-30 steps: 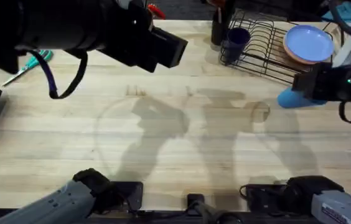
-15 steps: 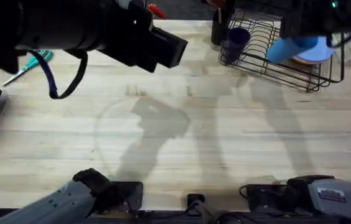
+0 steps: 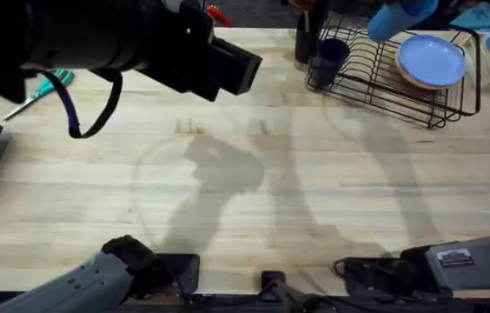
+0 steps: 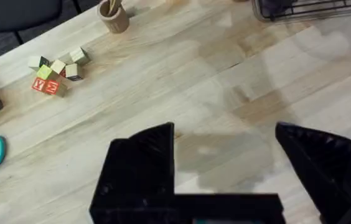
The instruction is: Pick up the cup on the table and put them onto the rack.
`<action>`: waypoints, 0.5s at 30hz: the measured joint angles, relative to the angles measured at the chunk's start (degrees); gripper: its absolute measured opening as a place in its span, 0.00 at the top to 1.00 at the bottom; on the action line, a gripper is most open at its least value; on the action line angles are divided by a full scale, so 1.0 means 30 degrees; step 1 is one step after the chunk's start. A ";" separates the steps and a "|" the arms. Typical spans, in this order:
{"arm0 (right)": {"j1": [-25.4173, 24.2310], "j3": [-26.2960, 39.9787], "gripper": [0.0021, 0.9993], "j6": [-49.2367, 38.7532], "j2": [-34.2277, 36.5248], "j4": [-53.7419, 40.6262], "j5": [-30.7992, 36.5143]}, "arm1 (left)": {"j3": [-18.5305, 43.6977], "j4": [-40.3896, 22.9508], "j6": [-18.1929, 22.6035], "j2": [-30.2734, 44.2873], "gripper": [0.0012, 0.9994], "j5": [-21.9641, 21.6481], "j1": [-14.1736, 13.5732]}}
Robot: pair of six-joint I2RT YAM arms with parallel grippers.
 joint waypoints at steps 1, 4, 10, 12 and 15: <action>0.0050 0.0072 0.97 -0.0038 0.0000 0.0070 0.0000 | 0.0000 -0.0005 0.0000 0.0000 0.01 0.0000 0.0000; 0.0310 0.0138 0.97 -0.0167 -0.0001 0.0121 -0.0007 | 0.0000 0.0002 0.0000 0.0000 0.01 0.0000 0.0000; 0.1472 0.0138 0.97 -0.1490 0.0000 0.0131 -0.0007 | 0.0000 -0.0001 0.0000 0.0000 0.01 0.0000 0.0000; 0.1729 0.0138 0.97 -0.1688 -0.0001 0.0195 -0.0014 | 0.0000 -0.0004 0.0000 0.0000 0.01 -0.0001 0.0000; 0.1951 0.0138 0.97 -0.1853 -0.0007 0.0346 -0.0007 | 0.0000 -0.0005 0.0000 0.0000 0.01 0.0000 0.0000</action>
